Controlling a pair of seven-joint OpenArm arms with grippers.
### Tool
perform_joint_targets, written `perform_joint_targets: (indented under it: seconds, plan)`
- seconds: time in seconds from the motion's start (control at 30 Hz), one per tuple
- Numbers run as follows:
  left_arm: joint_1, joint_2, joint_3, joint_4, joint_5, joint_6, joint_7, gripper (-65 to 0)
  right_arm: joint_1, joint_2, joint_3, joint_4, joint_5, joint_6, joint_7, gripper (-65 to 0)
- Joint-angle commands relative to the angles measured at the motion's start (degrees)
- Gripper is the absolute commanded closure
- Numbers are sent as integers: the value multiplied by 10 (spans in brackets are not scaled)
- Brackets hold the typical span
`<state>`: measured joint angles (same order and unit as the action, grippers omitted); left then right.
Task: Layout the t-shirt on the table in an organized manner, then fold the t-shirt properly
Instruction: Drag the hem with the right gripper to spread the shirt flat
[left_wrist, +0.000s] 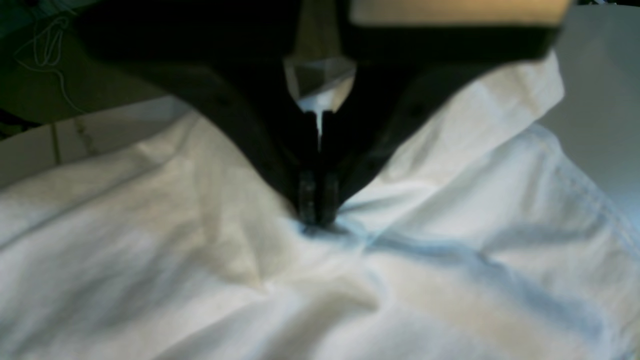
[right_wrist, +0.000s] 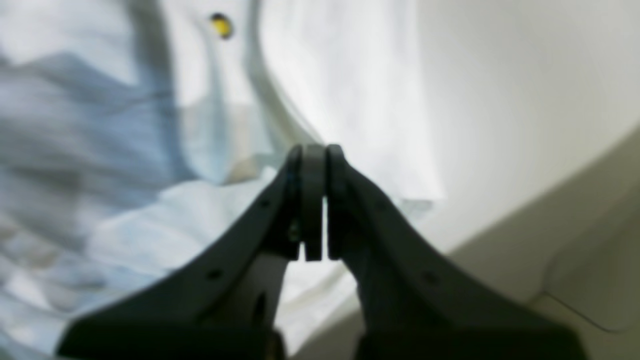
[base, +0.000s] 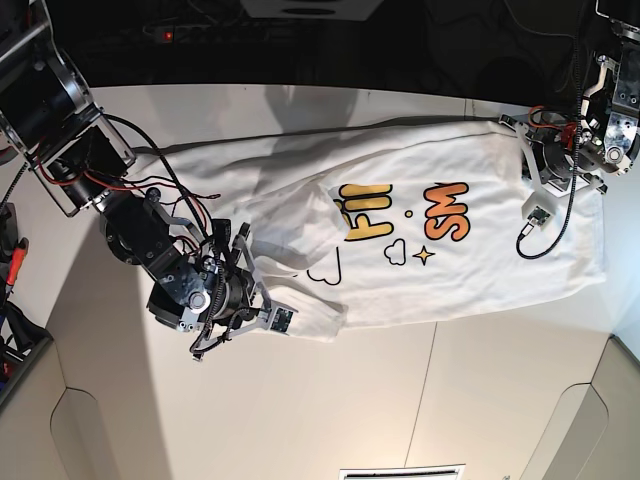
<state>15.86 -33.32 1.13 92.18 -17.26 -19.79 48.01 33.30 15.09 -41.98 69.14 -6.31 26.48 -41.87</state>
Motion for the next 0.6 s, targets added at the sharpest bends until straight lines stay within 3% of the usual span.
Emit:
perform_joint_targets:
  seconds: [0.0,0.1,0.27,0.4,0.43,0.57]
  plan:
    - [-5,-10,-4,9,-1,0,-6,0,22,1,4,9,-16,-14,17,0]
    - [-5,-10,-4,9,-1,0,-6,0,42,1,4,9,-60,-59,57,0]
    - [-5,-10,-4,9,-1,0,-6,0,110,1,4,8,-103,-196,102,0]
    - [-5,-10,-4,9,-1,0,-6,0,156,0,5,8,-120,-236,102,-313]
    - [-5,-10,-4,9,-1,0,-6,0,161,0,5,8,-120,-238,102,-343]
    - [-5,-10,-4,9,-1,0,-6,0,156,0,7,8,-124,-238,102,-345]
